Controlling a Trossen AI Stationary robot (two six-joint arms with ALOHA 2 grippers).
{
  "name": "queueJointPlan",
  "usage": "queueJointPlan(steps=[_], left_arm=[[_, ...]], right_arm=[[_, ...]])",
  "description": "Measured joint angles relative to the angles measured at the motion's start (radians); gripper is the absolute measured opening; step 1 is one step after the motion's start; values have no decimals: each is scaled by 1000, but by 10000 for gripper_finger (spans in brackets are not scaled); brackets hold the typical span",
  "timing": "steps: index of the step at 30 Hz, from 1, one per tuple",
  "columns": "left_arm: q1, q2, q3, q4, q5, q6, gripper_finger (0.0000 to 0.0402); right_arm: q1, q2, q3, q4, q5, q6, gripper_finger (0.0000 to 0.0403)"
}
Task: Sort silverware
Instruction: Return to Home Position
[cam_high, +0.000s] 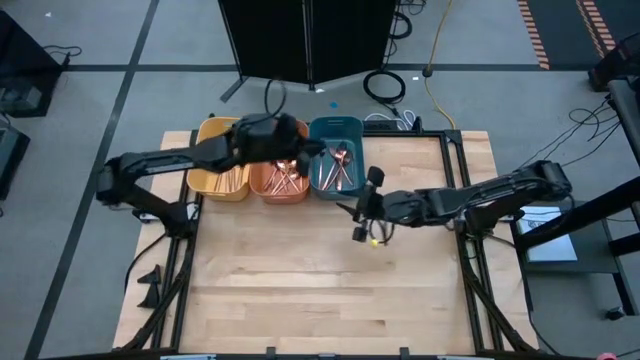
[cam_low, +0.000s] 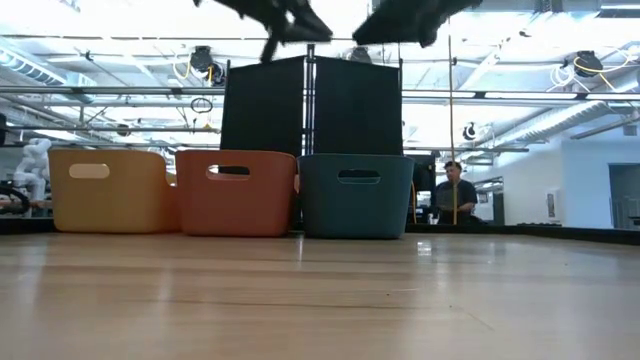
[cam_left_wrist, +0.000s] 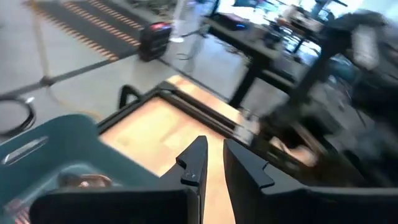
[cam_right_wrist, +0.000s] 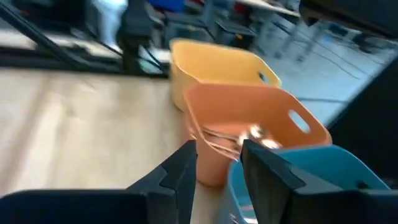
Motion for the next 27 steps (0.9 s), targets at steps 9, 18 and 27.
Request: queueJointPlan(steps=[9,18,27], left_arm=[[-235,-265,-152,-36,-204,153,47],[-367,-585,-460,-9,-335,171,47],[-386,-891,-762,77,-344,171,47]], right_arm=[[1,-181,1,35,-147,7,118],[1,-341,1,-118,-193,37,51],[-10,-549,-194,-103,-191,115,2]])
